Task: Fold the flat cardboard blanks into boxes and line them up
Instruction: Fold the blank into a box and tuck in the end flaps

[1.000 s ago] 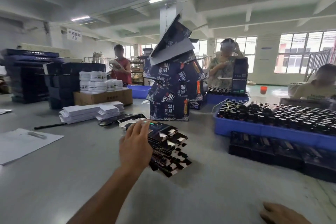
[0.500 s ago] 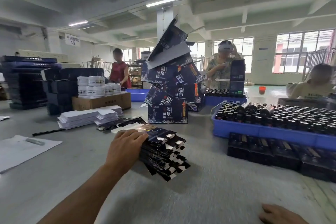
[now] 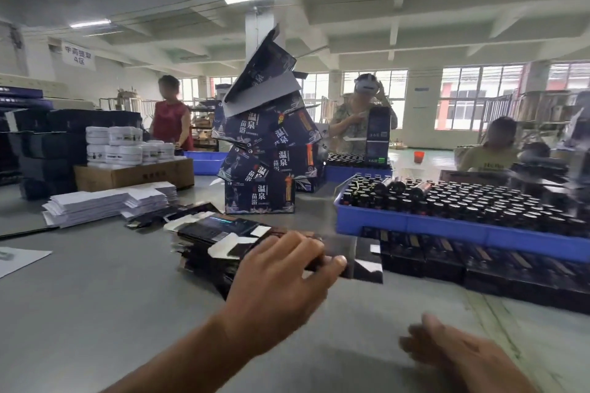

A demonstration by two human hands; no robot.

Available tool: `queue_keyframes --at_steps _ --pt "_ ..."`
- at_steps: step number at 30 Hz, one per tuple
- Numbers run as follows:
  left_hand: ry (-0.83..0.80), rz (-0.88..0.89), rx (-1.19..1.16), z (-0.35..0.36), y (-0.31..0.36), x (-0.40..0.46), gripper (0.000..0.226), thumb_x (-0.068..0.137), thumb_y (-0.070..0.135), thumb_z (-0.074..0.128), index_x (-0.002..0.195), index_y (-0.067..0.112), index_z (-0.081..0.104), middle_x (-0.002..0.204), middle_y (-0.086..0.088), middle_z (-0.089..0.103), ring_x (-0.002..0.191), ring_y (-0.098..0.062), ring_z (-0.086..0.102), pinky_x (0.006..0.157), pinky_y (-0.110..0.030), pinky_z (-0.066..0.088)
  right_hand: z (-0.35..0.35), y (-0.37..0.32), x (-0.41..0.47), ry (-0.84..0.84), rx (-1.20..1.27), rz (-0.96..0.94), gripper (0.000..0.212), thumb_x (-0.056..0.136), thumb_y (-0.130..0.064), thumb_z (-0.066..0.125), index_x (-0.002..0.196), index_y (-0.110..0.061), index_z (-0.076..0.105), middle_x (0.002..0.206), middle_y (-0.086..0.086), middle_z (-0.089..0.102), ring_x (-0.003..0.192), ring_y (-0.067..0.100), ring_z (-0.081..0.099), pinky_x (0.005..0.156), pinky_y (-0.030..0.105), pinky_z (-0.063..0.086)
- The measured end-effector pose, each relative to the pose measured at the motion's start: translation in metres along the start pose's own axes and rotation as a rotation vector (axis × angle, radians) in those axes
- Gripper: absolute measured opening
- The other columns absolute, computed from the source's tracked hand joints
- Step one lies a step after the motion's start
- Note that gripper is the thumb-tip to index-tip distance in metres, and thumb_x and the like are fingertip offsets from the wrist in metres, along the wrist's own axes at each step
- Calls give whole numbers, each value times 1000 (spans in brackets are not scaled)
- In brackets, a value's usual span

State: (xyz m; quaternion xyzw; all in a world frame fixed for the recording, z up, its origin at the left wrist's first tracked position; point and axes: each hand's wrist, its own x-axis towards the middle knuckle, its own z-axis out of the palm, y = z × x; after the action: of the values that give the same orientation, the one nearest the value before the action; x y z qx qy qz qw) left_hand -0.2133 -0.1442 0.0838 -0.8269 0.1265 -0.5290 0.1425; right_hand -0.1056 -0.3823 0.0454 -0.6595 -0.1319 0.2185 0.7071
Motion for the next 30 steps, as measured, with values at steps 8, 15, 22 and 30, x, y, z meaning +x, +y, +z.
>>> queue_keyframes --at_steps 8,15,22,30 --pt "-195 103 -329 18 100 -2 21 93 37 60 106 35 76 108 5 72 93 -17 69 67 -31 57 -33 -7 -27 25 77 -21 19 74 -3 75 92 -3 78 95 26 75 76 36 74 65 43 62" --pt "-739 -155 -459 34 117 5 119 64 94 40 126 51 -53 156 16 -40 140 -1 -40 120 -30 -19 -54 2 -49 43 -35 -52 25 92 -3 66 90 -25 78 101 12 78 87 28 76 75 43 63" --pt "-555 -214 -428 42 123 10 122 60 90 41 154 34 -13 148 15 25 132 -7 23 116 -26 18 -63 3 -58 86 40 -93 41 76 -55 65 104 -28 78 102 4 78 94 27 76 88 46 60" --pt "-407 -149 -178 47 114 -3 100 59 73 67 134 8 57 119 -5 62 104 -27 64 90 -45 52 -69 8 -62 137 -19 -73 19 94 -28 67 108 -15 67 97 1 79 88 22 77 76 38 61"
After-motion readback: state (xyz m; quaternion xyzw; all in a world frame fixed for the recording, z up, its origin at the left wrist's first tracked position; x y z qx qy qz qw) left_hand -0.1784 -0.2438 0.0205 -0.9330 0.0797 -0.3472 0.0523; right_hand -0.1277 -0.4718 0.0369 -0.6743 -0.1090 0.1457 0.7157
